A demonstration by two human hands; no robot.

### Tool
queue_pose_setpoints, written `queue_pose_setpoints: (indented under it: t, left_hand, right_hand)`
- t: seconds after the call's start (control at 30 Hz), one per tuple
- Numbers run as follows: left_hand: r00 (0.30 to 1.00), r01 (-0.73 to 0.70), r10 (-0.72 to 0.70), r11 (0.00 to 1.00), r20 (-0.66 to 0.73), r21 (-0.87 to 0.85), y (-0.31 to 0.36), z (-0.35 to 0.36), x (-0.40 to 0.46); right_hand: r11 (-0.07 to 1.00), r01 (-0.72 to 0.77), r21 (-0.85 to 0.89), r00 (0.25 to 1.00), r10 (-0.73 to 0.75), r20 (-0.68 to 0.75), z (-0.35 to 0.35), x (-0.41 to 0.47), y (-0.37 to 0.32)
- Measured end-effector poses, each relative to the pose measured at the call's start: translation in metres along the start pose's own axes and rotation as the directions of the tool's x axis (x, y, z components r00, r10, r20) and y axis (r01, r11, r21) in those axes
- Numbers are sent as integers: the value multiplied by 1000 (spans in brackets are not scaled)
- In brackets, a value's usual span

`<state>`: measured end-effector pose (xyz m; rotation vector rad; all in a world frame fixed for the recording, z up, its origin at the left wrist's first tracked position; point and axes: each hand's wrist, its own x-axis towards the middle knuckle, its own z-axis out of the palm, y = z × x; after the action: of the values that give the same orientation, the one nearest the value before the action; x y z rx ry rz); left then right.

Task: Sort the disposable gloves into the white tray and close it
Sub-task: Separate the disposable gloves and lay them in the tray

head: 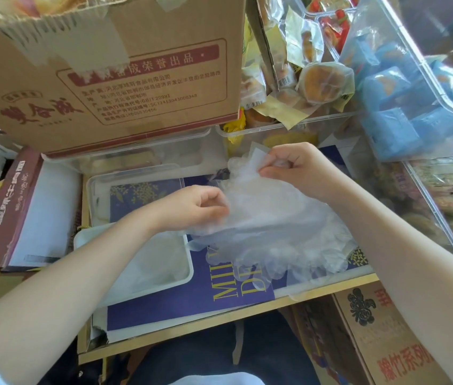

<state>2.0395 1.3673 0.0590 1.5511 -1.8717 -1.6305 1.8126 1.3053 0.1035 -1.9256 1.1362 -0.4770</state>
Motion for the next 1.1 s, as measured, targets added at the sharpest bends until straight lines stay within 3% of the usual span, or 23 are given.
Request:
queue_pose_setpoints:
  t: [0.33, 0.5, 0.8, 0.87, 1.0, 1.1]
  left_hand:
    - [936, 170, -165, 985, 313, 9, -5, -11, -2]
    - [943, 229, -184, 964, 278, -137, 3, -7, 11]
    - [990, 122, -83, 904, 112, -410, -2, -11, 8]
    - [989, 138, -117, 941, 87, -309, 3, -12, 9]
    - [985, 162, -169, 974, 30, 156, 17, -8, 18]
    - [996, 73, -67, 989, -56, 125, 31, 2, 26]
  right_hand:
    - [997, -40, 62, 999, 42, -31, -4, 0, 10]
    - [980, -126, 155, 989, 135, -53, -4, 6, 17]
    - [956, -165, 244, 973, 198, -119, -19, 1, 34]
    - [949, -166, 266, 974, 200, -106, -20, 1, 34]
    - [970, -127, 209, 986, 146, -78, -11, 1, 22]
    - [982, -99, 161, 992, 111, -68, -6, 1, 15]
